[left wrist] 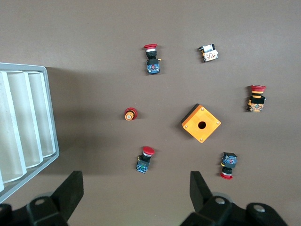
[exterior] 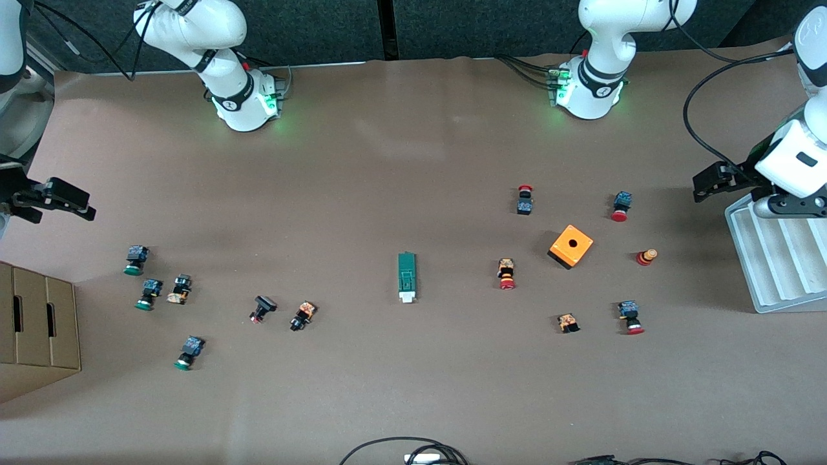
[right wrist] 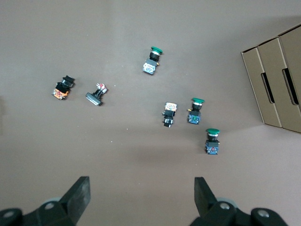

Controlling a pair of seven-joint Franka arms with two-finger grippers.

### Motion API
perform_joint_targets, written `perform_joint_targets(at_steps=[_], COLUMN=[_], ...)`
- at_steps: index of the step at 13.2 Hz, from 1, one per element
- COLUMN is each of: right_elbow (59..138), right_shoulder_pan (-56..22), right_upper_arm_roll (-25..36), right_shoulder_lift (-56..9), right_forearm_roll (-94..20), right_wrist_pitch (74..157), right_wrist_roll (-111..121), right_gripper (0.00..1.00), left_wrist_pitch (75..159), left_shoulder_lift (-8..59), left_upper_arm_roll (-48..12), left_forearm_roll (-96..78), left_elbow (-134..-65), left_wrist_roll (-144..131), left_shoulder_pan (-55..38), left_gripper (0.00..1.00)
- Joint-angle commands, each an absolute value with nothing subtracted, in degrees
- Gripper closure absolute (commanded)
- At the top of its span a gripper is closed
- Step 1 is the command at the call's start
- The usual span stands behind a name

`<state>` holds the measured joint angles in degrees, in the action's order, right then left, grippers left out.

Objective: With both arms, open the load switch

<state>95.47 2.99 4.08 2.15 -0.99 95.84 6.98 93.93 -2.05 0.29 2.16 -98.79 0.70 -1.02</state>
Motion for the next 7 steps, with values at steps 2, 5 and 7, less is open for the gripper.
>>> perform_joint_targets(at_steps=[2, 5, 7], right_elbow=[94.8, 94.8, 94.8], right_shoulder_pan=[2.8, 2.8, 2.8], right_upper_arm_roll=[4.2, 4.2, 4.2], right_shoulder_lift=[1.9, 1.9, 1.9], right_forearm_roll=[-0.3, -0.2, -0.2], right_wrist_pitch=[96.5, 96.5, 96.5], right_wrist_roll=[6.9, 6.9, 6.9], right_gripper=[0.0, 0.0, 0.0], left_wrist_pitch=[93.0, 93.0, 93.0], left_shoulder_lift=[-2.5, -2.5, -2.5], left_upper_arm_roll=[0.4, 0.4, 0.4], left_forearm_roll=[1.8, 1.8, 1.7], left_elbow=[-98.4, -98.4, -98.4], left_wrist_roll=[0.3, 0.3, 0.3], left_shoulder_pan=[-1.2, -1.2, -1.2], left_gripper=[0.0, 0.0, 0.0])
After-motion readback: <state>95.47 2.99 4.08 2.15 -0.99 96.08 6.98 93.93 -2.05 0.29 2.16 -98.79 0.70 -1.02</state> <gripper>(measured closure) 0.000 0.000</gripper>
